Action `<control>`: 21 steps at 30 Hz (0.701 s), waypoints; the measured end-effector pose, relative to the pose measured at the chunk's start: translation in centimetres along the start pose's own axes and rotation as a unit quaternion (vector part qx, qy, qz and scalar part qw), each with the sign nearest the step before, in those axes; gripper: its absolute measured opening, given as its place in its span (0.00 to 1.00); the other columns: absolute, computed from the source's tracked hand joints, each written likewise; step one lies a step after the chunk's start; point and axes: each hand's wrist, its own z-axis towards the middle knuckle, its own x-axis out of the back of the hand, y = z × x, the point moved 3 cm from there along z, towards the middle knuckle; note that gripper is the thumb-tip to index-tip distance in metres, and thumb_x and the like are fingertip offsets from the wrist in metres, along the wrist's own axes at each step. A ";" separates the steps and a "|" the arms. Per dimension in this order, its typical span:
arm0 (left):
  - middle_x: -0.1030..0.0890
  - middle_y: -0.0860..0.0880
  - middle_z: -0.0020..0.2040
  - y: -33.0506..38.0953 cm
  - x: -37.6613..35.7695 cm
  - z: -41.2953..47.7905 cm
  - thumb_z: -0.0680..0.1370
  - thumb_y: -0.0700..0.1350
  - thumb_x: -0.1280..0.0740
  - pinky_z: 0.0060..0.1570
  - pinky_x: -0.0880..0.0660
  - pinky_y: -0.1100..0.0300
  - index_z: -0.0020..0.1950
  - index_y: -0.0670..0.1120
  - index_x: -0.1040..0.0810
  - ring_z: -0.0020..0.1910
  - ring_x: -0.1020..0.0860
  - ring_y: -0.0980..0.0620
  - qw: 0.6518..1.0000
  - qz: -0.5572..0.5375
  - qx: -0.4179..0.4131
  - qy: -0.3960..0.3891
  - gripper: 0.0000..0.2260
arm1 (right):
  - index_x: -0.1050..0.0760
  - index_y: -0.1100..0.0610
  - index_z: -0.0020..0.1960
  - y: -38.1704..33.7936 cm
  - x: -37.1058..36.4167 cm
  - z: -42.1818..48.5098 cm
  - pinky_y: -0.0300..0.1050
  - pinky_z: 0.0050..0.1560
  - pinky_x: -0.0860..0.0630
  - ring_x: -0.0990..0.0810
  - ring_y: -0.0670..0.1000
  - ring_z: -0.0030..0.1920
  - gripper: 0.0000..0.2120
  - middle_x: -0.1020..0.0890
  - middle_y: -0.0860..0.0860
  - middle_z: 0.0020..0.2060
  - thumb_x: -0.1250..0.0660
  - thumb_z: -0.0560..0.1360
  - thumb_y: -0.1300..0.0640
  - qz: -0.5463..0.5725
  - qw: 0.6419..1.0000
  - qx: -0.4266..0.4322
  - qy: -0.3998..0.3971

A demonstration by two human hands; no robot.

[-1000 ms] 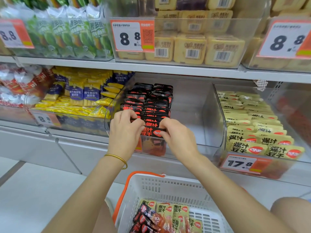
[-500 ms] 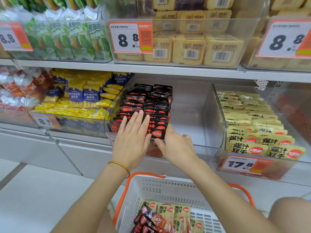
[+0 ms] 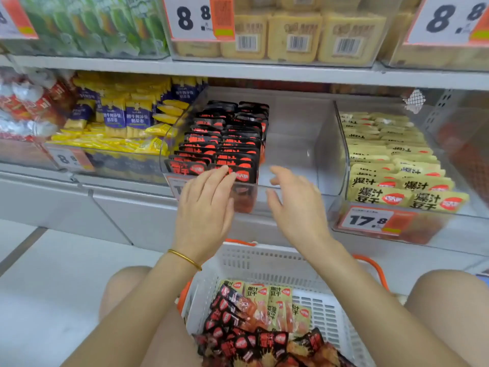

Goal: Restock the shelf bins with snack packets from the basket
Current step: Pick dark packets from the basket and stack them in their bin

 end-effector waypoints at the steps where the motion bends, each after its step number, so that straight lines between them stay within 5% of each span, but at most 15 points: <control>1: 0.24 0.44 0.64 0.7 -0.2 -1.3 0.77 0.43 0.42 0.61 0.31 0.47 0.63 0.40 0.25 0.62 0.28 0.42 1.000 -0.013 -0.008 -0.010 0.17 | 0.27 0.57 0.62 0.6 0.3 -1.3 0.50 0.56 0.33 0.23 0.58 0.55 0.15 0.18 0.53 0.51 0.39 0.76 0.59 0.032 0.998 0.012 0.054; 3: 0.22 0.46 0.60 1.9 -1.4 -3.7 0.75 0.43 0.41 0.56 0.30 0.49 0.60 0.42 0.23 0.59 0.27 0.43 0.997 -0.024 -0.023 -0.073 0.16 | 0.22 0.57 0.53 2.0 0.0 -4.0 0.49 0.52 0.31 0.22 0.55 0.51 0.12 0.18 0.51 0.46 0.40 0.72 0.61 0.061 0.987 0.037 0.142; 5: 0.21 0.46 0.55 2.6 -3.1 -5.5 0.73 0.43 0.43 0.50 0.30 0.50 0.56 0.43 0.22 0.55 0.26 0.44 0.987 -0.029 -0.028 -0.153 0.16 | 0.20 0.57 0.48 3.8 -1.7 -6.5 0.49 0.48 0.28 0.22 0.54 0.48 0.13 0.17 0.51 0.43 0.42 0.72 0.60 0.061 0.987 0.028 0.146; 7: 0.20 0.47 0.49 2.9 -4.9 -6.8 0.72 0.44 0.44 0.44 0.27 0.52 0.49 0.44 0.21 0.49 0.24 0.43 0.974 -0.035 -0.023 -0.221 0.15 | 0.20 0.57 0.49 5.9 -5.1 -8.5 0.49 0.46 0.25 0.21 0.56 0.48 0.12 0.17 0.52 0.44 0.42 0.73 0.61 0.039 0.998 -0.016 0.043; 9: 0.19 0.47 0.45 3.3 -6.4 -7.7 0.71 0.45 0.46 0.40 0.25 0.53 0.46 0.44 0.21 0.45 0.23 0.42 0.961 -0.044 -0.016 -0.273 0.15 | 0.21 0.55 0.53 8.5 -10.1 -10.8 0.48 0.49 0.24 0.21 0.55 0.52 0.11 0.17 0.51 0.50 0.40 0.76 0.61 0.000 0.982 -0.069 -0.175; 11: 0.19 0.47 0.47 3.9 -7.8 -8.7 0.72 0.44 0.45 0.43 0.25 0.51 0.48 0.44 0.20 0.48 0.24 0.42 0.944 -0.047 -0.011 -0.327 0.15 | 0.22 0.55 0.56 10.4 -15.1 -14.1 0.46 0.50 0.26 0.22 0.55 0.55 0.11 0.18 0.52 0.53 0.40 0.76 0.60 -0.035 0.921 -0.072 -0.382; 13: 0.21 0.48 0.55 4.3 -8.9 -9.4 0.76 0.42 0.43 0.53 0.29 0.50 0.55 0.45 0.21 0.56 0.27 0.44 0.929 -0.038 -0.013 -0.369 0.13 | 0.24 0.57 0.57 11.4 -18.6 -17.2 0.47 0.49 0.26 0.22 0.56 0.55 0.11 0.20 0.53 0.54 0.38 0.76 0.59 -0.060 0.867 -0.061 -0.490; 16: 0.24 0.49 0.61 4.6 -9.7 -9.7 0.77 0.43 0.41 0.60 0.32 0.52 0.58 0.46 0.23 0.61 0.31 0.46 0.922 -0.050 -0.008 -0.384 0.13 | 0.27 0.59 0.51 12.0 -21.5 -20.8 0.47 0.44 0.27 0.22 0.57 0.51 0.04 0.21 0.55 0.49 0.35 0.76 0.59 -0.115 0.828 -0.049 -0.547; 18: 0.25 0.50 0.62 4.9 -9.9 -9.9 0.78 0.43 0.42 0.61 0.33 0.52 0.60 0.47 0.24 0.63 0.32 0.48 0.916 -0.057 -0.001 -0.397 0.12 | 0.32 0.58 0.41 12.4 -22.0 -21.3 0.46 0.41 0.27 0.24 0.55 0.44 0.08 0.24 0.54 0.41 0.36 0.76 0.64 -0.127 0.831 -0.037 -0.540; 21: 0.26 0.51 0.63 5.0 -10.4 -10.5 0.79 0.44 0.41 0.64 0.33 0.52 0.63 0.49 0.26 0.64 0.34 0.49 0.891 -0.074 0.024 -0.447 0.13 | 0.35 0.55 0.40 12.2 -20.7 -19.4 0.44 0.44 0.30 0.29 0.52 0.45 0.10 0.27 0.51 0.43 0.36 0.75 0.65 -0.046 0.834 -0.035 -0.549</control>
